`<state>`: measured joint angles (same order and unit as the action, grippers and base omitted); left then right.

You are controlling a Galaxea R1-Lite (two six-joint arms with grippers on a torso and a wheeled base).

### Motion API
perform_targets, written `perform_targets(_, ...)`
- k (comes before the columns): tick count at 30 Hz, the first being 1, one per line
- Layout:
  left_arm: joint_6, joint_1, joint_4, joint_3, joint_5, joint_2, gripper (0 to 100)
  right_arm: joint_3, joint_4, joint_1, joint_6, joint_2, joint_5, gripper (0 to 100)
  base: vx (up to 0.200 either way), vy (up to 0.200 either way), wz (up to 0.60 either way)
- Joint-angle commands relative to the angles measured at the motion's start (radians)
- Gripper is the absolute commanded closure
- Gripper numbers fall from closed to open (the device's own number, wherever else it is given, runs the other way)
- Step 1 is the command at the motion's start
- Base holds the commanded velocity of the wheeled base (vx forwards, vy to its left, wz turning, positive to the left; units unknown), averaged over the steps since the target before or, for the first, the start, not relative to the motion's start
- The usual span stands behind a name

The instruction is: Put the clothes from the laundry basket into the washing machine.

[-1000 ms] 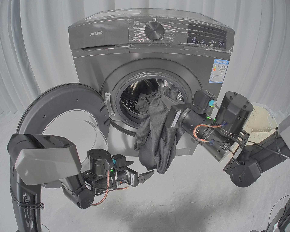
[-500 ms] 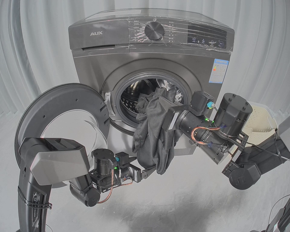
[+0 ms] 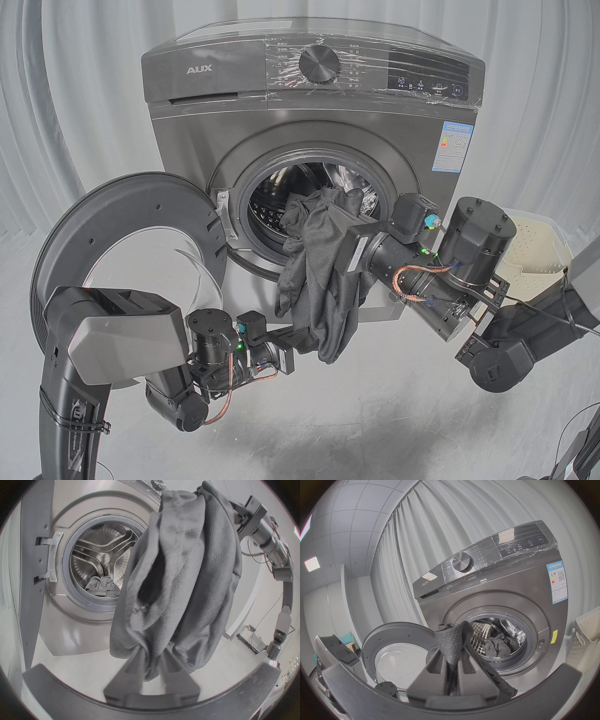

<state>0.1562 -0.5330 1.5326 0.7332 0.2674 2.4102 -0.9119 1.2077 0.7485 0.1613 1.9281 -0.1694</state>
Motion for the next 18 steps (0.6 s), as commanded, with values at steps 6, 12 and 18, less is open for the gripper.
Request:
perform_targets(6, 0.009, -0.041, 0.018, -0.159, 0.018, -0.174, 100, -0.007, 0.000, -0.015, 0.000, 0.038, 0.004, 100, 0.000, 0.000, 0.00)
perform_targets(12, 0.000, -0.070, 0.020, -0.322, 0.065, -0.341, 100, 0.001, 0.018, -0.057, 0.001, 0.086, 0.019, 100, 0.000, 0.000, 0.00)
perform_targets(18, 0.005, -0.071, 0.020, -0.402, 0.110, -0.473, 100, 0.022, 0.061, -0.063, 0.000, 0.135, 0.027, 100, 0.000, 0.000, 0.00)
